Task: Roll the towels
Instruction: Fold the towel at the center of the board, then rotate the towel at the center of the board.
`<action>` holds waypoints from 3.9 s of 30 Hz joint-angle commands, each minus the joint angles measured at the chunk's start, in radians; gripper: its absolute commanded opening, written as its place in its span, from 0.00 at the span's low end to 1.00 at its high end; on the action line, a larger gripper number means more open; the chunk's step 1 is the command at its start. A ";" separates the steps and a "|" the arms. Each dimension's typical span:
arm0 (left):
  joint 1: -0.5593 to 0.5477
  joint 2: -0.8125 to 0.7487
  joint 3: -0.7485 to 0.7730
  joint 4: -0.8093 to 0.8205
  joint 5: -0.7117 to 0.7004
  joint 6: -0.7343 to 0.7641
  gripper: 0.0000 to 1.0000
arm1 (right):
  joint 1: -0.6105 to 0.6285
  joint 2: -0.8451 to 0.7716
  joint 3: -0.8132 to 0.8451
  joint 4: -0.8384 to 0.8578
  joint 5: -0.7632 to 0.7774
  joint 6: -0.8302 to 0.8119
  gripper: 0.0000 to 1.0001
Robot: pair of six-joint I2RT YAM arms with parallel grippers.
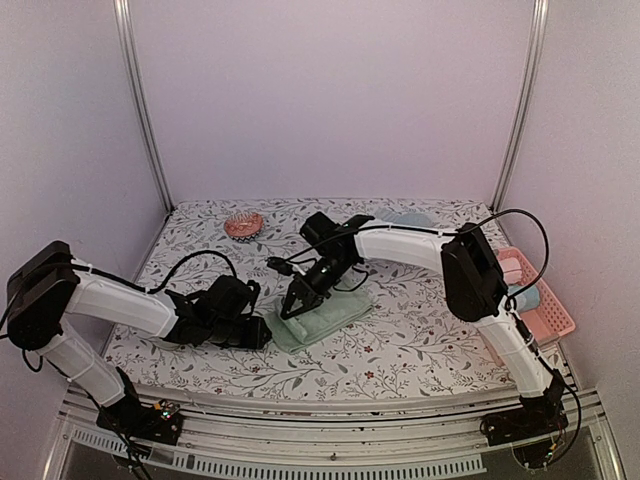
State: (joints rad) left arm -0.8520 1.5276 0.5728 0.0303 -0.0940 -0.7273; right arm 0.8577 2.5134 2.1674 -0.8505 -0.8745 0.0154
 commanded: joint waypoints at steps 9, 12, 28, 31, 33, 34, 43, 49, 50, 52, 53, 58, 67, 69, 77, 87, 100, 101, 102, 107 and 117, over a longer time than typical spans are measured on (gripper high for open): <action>-0.012 -0.097 0.002 -0.179 -0.039 -0.004 0.29 | -0.035 -0.024 0.065 -0.038 0.045 -0.070 0.28; -0.012 -0.175 0.028 -0.272 -0.073 0.003 0.30 | -0.078 -0.047 0.064 -0.075 0.065 -0.140 0.27; 0.007 0.020 0.352 -0.318 -0.068 0.111 0.22 | -0.238 -0.154 -0.092 -0.053 0.203 -0.337 0.20; 0.012 0.073 0.344 -0.304 -0.045 0.091 0.20 | -0.243 -0.131 -0.102 -0.050 0.220 -0.338 0.15; 0.017 0.089 0.308 -0.290 -0.042 0.077 0.17 | -0.252 -0.117 -0.121 -0.035 0.223 -0.335 0.13; 0.022 0.094 0.282 -0.279 -0.039 0.069 0.16 | -0.257 -0.115 -0.140 -0.021 0.232 -0.335 0.13; 0.047 0.138 0.202 -0.230 -0.024 0.071 0.12 | -0.287 -0.148 -0.318 0.047 0.366 -0.331 0.10; 0.141 0.215 0.296 -0.232 -0.024 0.174 0.11 | -0.282 -0.301 -0.583 0.094 0.344 -0.352 0.08; 0.160 0.232 0.323 -0.241 -0.028 0.197 0.10 | -0.276 -0.326 -0.626 0.099 0.333 -0.352 0.08; 0.192 0.262 0.389 -0.276 -0.044 0.242 0.09 | -0.256 -0.375 -0.693 0.095 0.294 -0.351 0.08; 0.202 0.272 0.425 -0.296 -0.059 0.264 0.08 | -0.243 -0.398 -0.715 0.083 0.265 -0.355 0.09; 0.205 0.251 0.540 -0.374 -0.095 0.315 0.10 | -0.221 -0.526 -0.749 0.054 0.177 -0.382 0.12; 0.088 0.135 0.447 -0.239 0.152 0.254 0.03 | -0.235 -0.589 -0.800 0.052 0.106 -0.444 0.11; 0.077 0.137 0.408 -0.206 0.180 0.225 0.00 | -0.234 -0.566 -0.814 0.038 0.067 -0.457 0.10; 0.072 0.208 0.276 -0.170 0.174 0.172 0.00 | -0.223 -0.486 -0.885 0.066 0.068 -0.449 0.07; 0.093 0.323 0.320 -0.192 0.094 0.223 0.00 | -0.165 -0.414 -0.921 0.086 0.144 -0.423 0.07; 0.210 0.514 0.721 -0.265 0.185 0.480 0.00 | -0.068 -0.432 -0.809 -0.027 -0.072 -0.498 0.11; 0.206 0.495 0.722 -0.265 0.190 0.484 0.00 | -0.073 -0.457 -0.812 -0.025 -0.066 -0.511 0.12; 0.201 0.474 0.718 -0.263 0.191 0.486 0.00 | -0.084 -0.479 -0.816 -0.022 -0.065 -0.518 0.12; 0.157 0.338 0.652 -0.245 0.189 0.460 0.00 | -0.193 -0.558 -0.817 -0.013 -0.053 -0.548 0.12; 0.039 0.253 0.529 -0.119 0.258 0.334 0.00 | -0.287 -0.508 -0.736 0.095 0.169 -0.451 0.10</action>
State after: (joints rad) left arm -0.7681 1.7756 1.1473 -0.1539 0.1234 -0.3340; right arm 0.5549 1.9663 1.3884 -0.7925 -0.7593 -0.4549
